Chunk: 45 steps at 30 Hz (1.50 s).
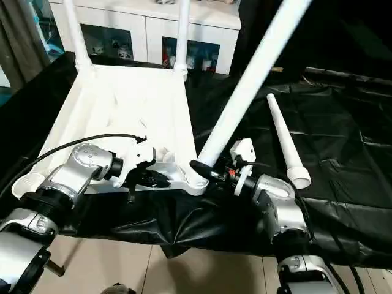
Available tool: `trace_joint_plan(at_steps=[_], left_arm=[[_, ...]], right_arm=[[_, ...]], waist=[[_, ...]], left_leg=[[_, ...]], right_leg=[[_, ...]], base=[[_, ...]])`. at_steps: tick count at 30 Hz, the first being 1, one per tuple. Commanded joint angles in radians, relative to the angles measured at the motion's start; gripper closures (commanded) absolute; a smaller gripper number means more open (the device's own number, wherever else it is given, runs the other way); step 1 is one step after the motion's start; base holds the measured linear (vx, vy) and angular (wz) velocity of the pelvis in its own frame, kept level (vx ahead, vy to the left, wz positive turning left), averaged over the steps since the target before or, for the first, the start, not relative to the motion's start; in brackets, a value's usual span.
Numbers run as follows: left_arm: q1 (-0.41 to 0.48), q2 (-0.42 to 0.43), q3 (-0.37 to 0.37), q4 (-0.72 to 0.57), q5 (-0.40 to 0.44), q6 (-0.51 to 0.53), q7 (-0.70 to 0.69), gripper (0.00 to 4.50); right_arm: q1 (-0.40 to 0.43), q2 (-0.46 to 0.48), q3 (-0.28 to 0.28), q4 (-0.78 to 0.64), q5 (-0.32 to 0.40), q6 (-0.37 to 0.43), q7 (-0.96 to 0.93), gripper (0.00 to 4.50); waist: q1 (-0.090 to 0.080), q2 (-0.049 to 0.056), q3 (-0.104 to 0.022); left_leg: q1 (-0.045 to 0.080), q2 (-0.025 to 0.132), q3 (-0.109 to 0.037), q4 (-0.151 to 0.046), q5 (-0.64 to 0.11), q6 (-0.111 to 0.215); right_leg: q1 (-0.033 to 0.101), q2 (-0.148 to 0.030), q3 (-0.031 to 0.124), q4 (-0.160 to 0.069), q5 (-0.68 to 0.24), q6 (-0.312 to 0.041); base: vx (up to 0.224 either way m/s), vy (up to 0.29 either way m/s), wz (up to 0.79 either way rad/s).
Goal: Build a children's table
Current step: Insert table leg to table base
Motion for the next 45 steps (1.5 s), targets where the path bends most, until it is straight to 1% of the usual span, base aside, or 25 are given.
trace_joint_plan(at_steps=[1,5,6,7,8,10,11,14,19,24,28,29,30,31,32,33,34,36,37,38,39,41,42,43,45], left_arm=[[-0.022,-0.013,0.017,-0.042,-0.021,-0.025,0.01,4.5],[-0.017,-0.01,0.013,-0.053,-0.021,-0.021,0.002,4.5],[-0.014,-0.008,0.013,-0.056,-0.021,-0.021,0.001,4.5],[-0.011,-0.007,0.013,-0.06,-0.022,-0.019,-0.001,4.5],[-0.007,-0.004,0.014,-0.066,-0.022,-0.018,-0.002,4.5],[-0.003,-0.002,0.014,-0.07,-0.023,-0.016,-0.005,4.5],[-0.003,-0.002,0.014,-0.07,-0.023,-0.016,-0.005,4.5],[0.0,0.0,0.014,-0.07,-0.023,-0.019,-0.006,4.5],[0.008,0.004,0.01,-0.086,-0.048,-0.026,-0.074,4.5],[0.01,0.016,-0.002,-0.096,-0.064,-0.022,-0.148,4.5],[-0.017,0.001,0.009,-0.059,-0.048,-0.028,-0.092,4.5],[-0.036,-0.013,0.022,-0.028,-0.036,-0.024,-0.036,4.5],[-0.036,-0.013,0.022,-0.028,-0.036,-0.024,-0.036,4.5],[-0.055,-0.026,0.035,0.001,-0.023,-0.014,0.023,4.5],[-0.06,-0.029,0.037,0.007,-0.021,-0.012,0.035,4.5],[-0.072,-0.038,0.046,0.025,-0.016,-0.001,0.073,4.5],[-0.079,-0.042,0.052,0.034,-0.015,0.007,0.09,4.5],[-0.105,-0.057,0.066,0.059,-0.013,0.046,0.148,4.5],[-0.106,-0.059,0.067,0.061,-0.013,0.048,0.151,4.5],[-0.126,-0.071,0.072,0.081,-0.007,0.071,0.191,4.5],[-0.128,-0.072,0.073,0.083,-0.007,0.073,0.194,4.5],[-0.158,-0.094,0.079,0.118,0.004,0.102,0.261,4.5],[-0.173,-0.107,0.082,0.139,0.008,0.113,0.292,4.5],[-0.191,-0.127,0.086,0.163,0.013,0.131,0.341,4.5],[-0.207,-0.151,0.092,0.186,0.016,0.157,0.394,4.5]], right_arm=[[0.039,-0.001,0.119,0.102,-0.124,0.05,0.015,2.62],[0.013,-0.008,0.153,0.127,-0.142,0.064,0.039,2.62],[0.008,-0.01,0.159,0.133,-0.145,0.065,0.046,2.62],[0.005,-0.013,0.166,0.137,-0.148,0.072,0.06,2.62],[0.002,-0.018,0.176,0.143,-0.156,0.076,0.078,2.62],[0.0,-0.024,0.182,0.156,-0.166,0.073,0.092,2.62],[0.0,-0.024,0.182,0.156,-0.166,0.073,0.092,2.62],[-0.005,-0.032,0.181,0.181,-0.169,0.061,0.104,2.62],[-0.013,-0.048,0.177,0.19,-0.164,0.043,0.127,2.62],[-0.038,-0.054,0.164,0.196,-0.157,0.043,0.142,2.62],[-0.058,-0.047,0.146,0.213,-0.156,0.036,0.105,2.62],[-0.067,-0.033,0.126,0.228,-0.156,0.034,0.039,2.62],[-0.067,-0.033,0.126,0.228,-0.156,0.034,0.039,2.62],[-0.079,-0.013,0.103,0.25,-0.162,0.029,-0.061,2.62],[-0.081,-0.009,0.098,0.255,-0.164,0.027,-0.081,2.62],[-0.086,0.003,0.087,0.27,-0.17,0.021,-0.142,2.62],[-0.09,0.011,0.081,0.28,-0.174,0.019,-0.184,2.62],[-0.106,0.038,0.055,0.313,-0.176,0.017,-0.295,2.62],[-0.108,0.039,0.053,0.315,-0.176,0.016,-0.302,2.62],[-0.125,0.059,0.031,0.338,-0.166,0.02,-0.37,2.62],[-0.127,0.061,0.029,0.34,-0.165,0.021,-0.375,2.62],[-0.158,0.089,0.007,0.38,-0.155,0.033,-0.48,2.62],[-0.175,0.101,-0.001,0.404,-0.154,0.037,-0.531,2.62],[-0.203,0.118,-0.017,0.439,-0.145,0.059,-0.603,2.62],[-0.228,0.133,-0.029,0.469,-0.143,0.07,-0.667,2.62]], waist=[[0.0,0.017,-0.053],[-0.001,0.014,-0.051],[-0.001,0.01,-0.051],[-0.001,0.012,-0.051],[-0.002,0.009,-0.051],[-0.001,0.012,-0.052],[-0.002,0.008,-0.053],[-0.002,0.009,-0.055],[-0.004,0.006,-0.056],[-0.006,0.008,-0.059],[-0.006,0.008,-0.06],[-0.006,0.008,-0.058],[-0.008,0.004,-0.057],[-0.012,0.005,-0.053],[-0.015,0.004,-0.052],[-0.018,0.0,-0.05],[-0.02,0.005,-0.049],[-0.034,0.004,-0.047],[-0.037,0.007,-0.048],[-0.039,0.007,-0.049],[-0.043,0.014,-0.051],[-0.048,0.03,-0.05],[-0.052,0.028,-0.05],[-0.057,0.037,-0.048],[-0.063,0.034,-0.047]], left_leg=[[0.025,0.035,-0.03,-0.087,-0.465,-0.03],[0.029,0.036,-0.031,-0.087,-0.478,-0.032],[0.029,0.036,-0.03,-0.087,-0.475,-0.031],[0.028,0.037,-0.03,-0.088,-0.472,-0.029],[0.027,0.038,-0.031,-0.089,-0.473,-0.029],[0.028,0.038,-0.03,-0.089,-0.47,-0.029],[0.028,0.038,-0.029,-0.088,-0.466,-0.028],[0.026,0.038,-0.028,-0.089,-0.458,-0.029],[0.028,0.038,-0.027,-0.089,-0.469,-0.031],[0.024,0.04,-0.024,-0.089,-0.432,-0.027],[0.024,0.039,-0.019,-0.086,-0.396,-0.021],[0.026,0.038,-0.019,-0.086,-0.409,-0.021],[0.026,0.038,-0.018,-0.086,-0.418,-0.022],[0.031,0.035,-0.023,-0.086,-0.458,-0.035],[0.031,0.034,-0.026,-0.086,-0.47,-0.041],[0.033,0.034,-0.031,-0.087,-0.5,-0.048],[0.035,0.033,-0.033,-0.087,-0.509,-0.05],[0.034,0.033,-0.041,-0.088,-0.544,-0.057],[0.034,0.032,-0.047,-0.09,-0.557,-0.059],[0.031,0.032,-0.049,-0.091,-0.557,-0.058],[0.024,0.034,-0.053,-0.098,-0.556,-0.063],[0.028,0.035,-0.056,-0.101,-0.586,-0.068],[0.028,0.034,-0.056,-0.101,-0.596,-0.068],[0.031,0.033,-0.058,-0.102,-0.616,-0.074],[0.035,0.029,-0.055,-0.098,-0.618,-0.068]], right_leg=[[0.023,-0.066,0.041,-0.096,-0.424,-0.18],[0.02,-0.069,0.041,-0.101,-0.468,-0.167],[0.02,-0.068,0.041,-0.102,-0.467,-0.166],[0.02,-0.067,0.042,-0.1,-0.455,-0.169],[0.021,-0.067,0.042,-0.098,-0.445,-0.172],[0.021,-0.066,0.043,-0.097,-0.428,-0.176],[0.021,-0.066,0.043,-0.096,-0.416,-0.179],[0.023,-0.063,0.043,-0.091,-0.378,-0.19],[0.022,-0.064,0.043,-0.094,-0.401,-0.183],[0.028,-0.058,0.043,-0.084,-0.314,-0.208],[0.03,-0.056,0.043,-0.077,-0.255,-0.229],[0.029,-0.057,0.043,-0.08,-0.279,-0.227],[0.027,-0.057,0.043,-0.083,-0.301,-0.222],[0.02,-0.062,0.043,-0.093,-0.4,-0.197],[0.019,-0.063,0.042,-0.095,-0.434,-0.186],[0.016,-0.067,0.039,-0.105,-0.518,-0.157],[0.014,-0.068,0.039,-0.108,-0.549,-0.145],[0.011,-0.07,0.031,-0.119,-0.637,-0.108],[0.014,-0.07,0.024,-0.125,-0.664,-0.091],[0.017,-0.071,0.022,-0.126,-0.658,-0.089],[0.024,-0.07,0.019,-0.124,-0.619,-0.097],[0.024,-0.067,0.012,-0.126,-0.559,-0.118],[0.025,-0.065,0.009,-0.127,-0.542,-0.123],[0.025,-0.066,0.003,-0.127,-0.524,-0.135],[0.024,-0.066,0.0,-0.133,-0.527,-0.14]], base=[[0.0,0.0,0.0],[0.0,0.0,0.0],[0.0,0.0,0.0],[0.0,0.0,0.0],[0.0,0.0,0.0],[0.0,0.0,0.0],[0.0,0.0,0.0],[0.0,0.0,0.0],[0.0,0.0,0.0],[0.0,0.0,0.0],[0.0,0.0,0.0],[0.0,0.0,0.0],[0.0,0.0,0.0],[0.0,0.0,0.0],[0.0,0.0,0.0],[-0.058,0.001,-0.04],[-0.058,0.001,-0.04],[-0.054,0.012,-0.09],[-0.052,0.016,-0.11],[0.0,0.0,0.0],[-0.045,0.037,-0.18],[-0.022,0.019,-0.09],[0.0,0.0,0.0],[0.0,0.0,0.0],[0.0,0.0,0.0]])
